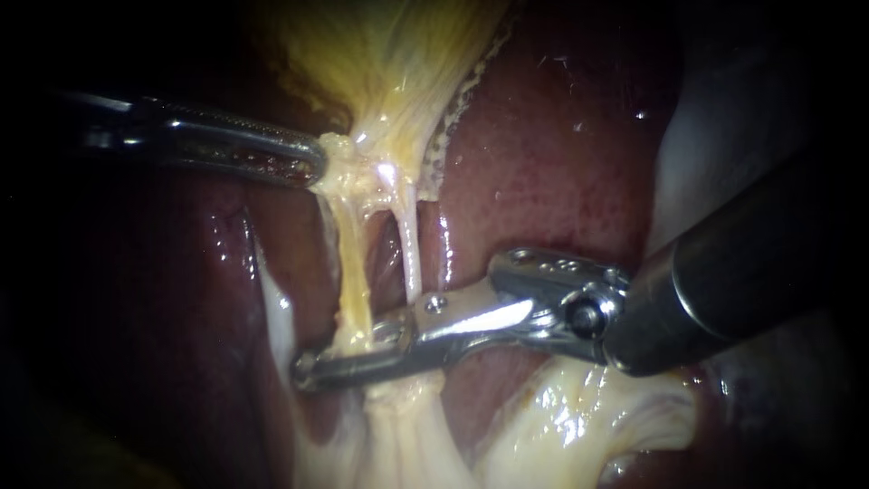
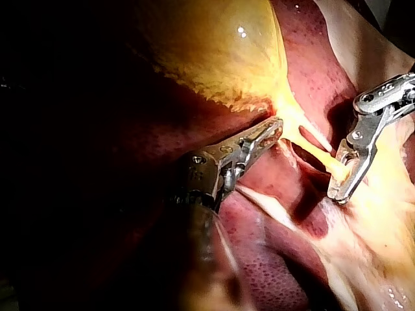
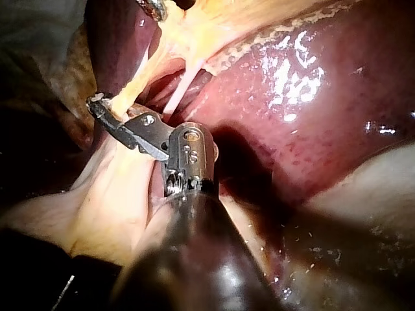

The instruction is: Clipping first clip left tube

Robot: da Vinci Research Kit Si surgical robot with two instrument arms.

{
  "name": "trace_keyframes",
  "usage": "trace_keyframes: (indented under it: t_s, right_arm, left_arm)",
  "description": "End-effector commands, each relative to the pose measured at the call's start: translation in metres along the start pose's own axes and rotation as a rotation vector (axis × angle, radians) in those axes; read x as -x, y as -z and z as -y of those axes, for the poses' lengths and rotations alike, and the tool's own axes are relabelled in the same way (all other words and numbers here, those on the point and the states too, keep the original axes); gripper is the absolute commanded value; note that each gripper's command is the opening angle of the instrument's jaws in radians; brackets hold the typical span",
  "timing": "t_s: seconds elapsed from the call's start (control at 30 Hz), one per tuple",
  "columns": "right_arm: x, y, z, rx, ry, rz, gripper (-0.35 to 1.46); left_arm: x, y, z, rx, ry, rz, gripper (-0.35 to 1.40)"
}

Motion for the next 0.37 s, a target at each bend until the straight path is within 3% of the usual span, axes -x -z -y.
trace_keyframes:
  t_s: [0.03,0.37]
  right_arm:
    - [0.0001,0.0,-0.0001,-0.002,0.0,0.002,-0.35]
    - [0.0003,-0.0001,-0.0001,-0.01,0.001,0.008,-0.35]
  left_arm:
    - [0.0,0.0,0.0,0.0,0.0,0.0,-0.35]
    - [0.0,0.0,0.0001,0.0,0.0,0.0,-0.35]
